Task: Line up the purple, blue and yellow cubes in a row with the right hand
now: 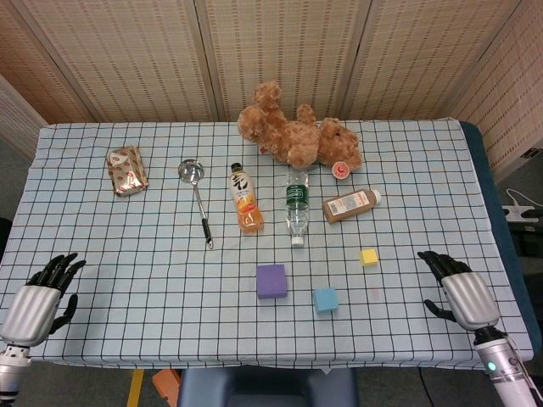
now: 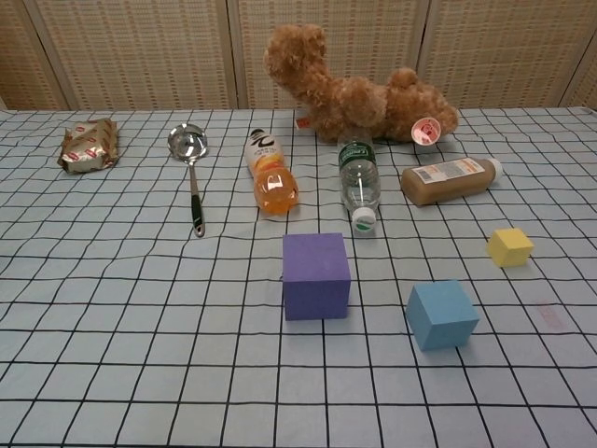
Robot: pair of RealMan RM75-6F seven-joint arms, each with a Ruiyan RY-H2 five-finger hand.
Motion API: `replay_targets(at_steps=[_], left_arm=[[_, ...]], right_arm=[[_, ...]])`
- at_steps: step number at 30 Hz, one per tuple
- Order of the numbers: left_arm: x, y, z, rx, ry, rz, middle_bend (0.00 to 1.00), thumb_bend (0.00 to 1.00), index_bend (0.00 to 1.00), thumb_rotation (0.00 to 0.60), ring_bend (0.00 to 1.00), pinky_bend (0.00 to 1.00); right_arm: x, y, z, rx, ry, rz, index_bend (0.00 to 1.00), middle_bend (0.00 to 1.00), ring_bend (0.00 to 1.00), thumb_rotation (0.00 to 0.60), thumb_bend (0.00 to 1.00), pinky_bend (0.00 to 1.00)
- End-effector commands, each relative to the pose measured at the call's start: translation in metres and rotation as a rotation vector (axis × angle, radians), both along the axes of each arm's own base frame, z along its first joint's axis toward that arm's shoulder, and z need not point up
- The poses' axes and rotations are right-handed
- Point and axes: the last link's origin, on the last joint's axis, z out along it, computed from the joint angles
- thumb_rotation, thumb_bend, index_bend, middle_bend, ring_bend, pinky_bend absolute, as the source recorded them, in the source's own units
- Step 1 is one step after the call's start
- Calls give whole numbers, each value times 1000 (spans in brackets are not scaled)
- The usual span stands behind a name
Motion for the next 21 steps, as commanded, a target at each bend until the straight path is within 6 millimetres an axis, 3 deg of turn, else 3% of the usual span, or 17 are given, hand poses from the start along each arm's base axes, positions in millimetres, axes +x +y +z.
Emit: replay_targets(at_steps=[1, 4, 9, 13, 21], left_arm=[[0, -1, 2, -7, -6, -2, 84, 558, 166, 600, 66, 301], [0, -2, 3, -6, -23, 1, 84, 558, 165, 600, 66, 301], [0, -2, 4, -18, -30, 5, 84, 557, 165, 600, 66, 300], [1, -2, 4, -16, -35, 0, 85, 558, 166, 600, 67, 300], [1, -1, 2, -28, -31, -2, 90, 557, 165, 600, 66, 300]], right_arm=[[5, 2, -1, -20, -45, 63, 274, 467, 520, 600, 127, 614], [11, -1, 0, -60, -104, 111, 339, 638, 679, 600, 127, 773], [16, -14, 0, -35, -123, 123, 356, 758, 807, 600, 124, 911], [20, -25, -8, 86, -95, 90, 326, 781, 828, 600, 96, 935], [36, -35, -42, 318, -66, 59, 206, 791, 841, 600, 26, 949]])
